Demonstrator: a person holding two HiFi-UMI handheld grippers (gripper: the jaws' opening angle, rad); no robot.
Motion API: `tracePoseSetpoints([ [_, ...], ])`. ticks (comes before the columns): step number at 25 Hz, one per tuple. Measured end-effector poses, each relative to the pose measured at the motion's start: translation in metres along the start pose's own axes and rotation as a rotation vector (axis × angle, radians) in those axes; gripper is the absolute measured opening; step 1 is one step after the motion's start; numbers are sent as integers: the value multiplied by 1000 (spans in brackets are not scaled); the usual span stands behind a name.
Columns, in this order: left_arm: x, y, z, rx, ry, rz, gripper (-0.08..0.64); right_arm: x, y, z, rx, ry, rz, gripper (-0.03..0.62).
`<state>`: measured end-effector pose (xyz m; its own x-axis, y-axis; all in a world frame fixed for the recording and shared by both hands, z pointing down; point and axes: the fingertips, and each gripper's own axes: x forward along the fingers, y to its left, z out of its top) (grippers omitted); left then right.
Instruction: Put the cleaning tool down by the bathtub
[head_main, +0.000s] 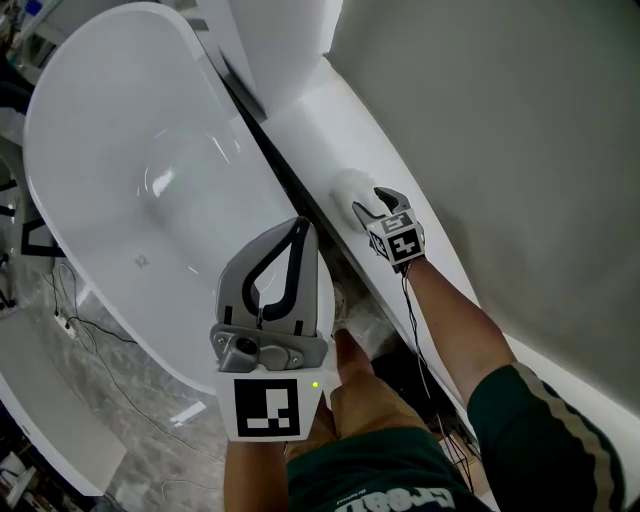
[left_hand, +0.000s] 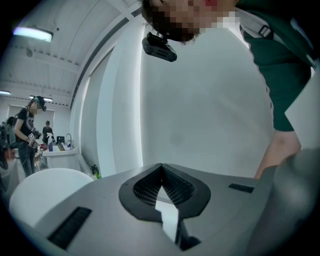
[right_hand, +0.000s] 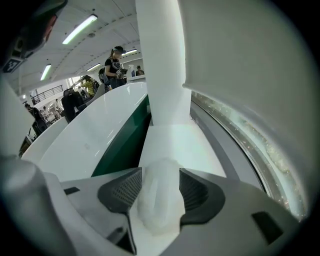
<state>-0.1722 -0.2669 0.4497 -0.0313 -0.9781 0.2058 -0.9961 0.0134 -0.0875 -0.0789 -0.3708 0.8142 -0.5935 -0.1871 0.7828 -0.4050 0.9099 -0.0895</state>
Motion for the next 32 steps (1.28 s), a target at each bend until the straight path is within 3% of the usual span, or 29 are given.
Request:
tracePoseSetpoints([
  [16,-43,-4,55,37,-40,-18,6,-110,35,107,-55,-287,-37,224],
  [19,-55,-7,67,73,-47,-25,6,-142,46,128,-81,-350,-50,224],
  [23,-70,-9,85,64,-77,-37,6,-187,64,155,-108,-429,-58,224],
  [28,-93,-7,113,114,-106,-49,6,-247,84,194,-198,-523,-91,224],
  [32,-118,-6,139,58,-137,-50,6,-306,108,225,-236,-598,-122,224],
])
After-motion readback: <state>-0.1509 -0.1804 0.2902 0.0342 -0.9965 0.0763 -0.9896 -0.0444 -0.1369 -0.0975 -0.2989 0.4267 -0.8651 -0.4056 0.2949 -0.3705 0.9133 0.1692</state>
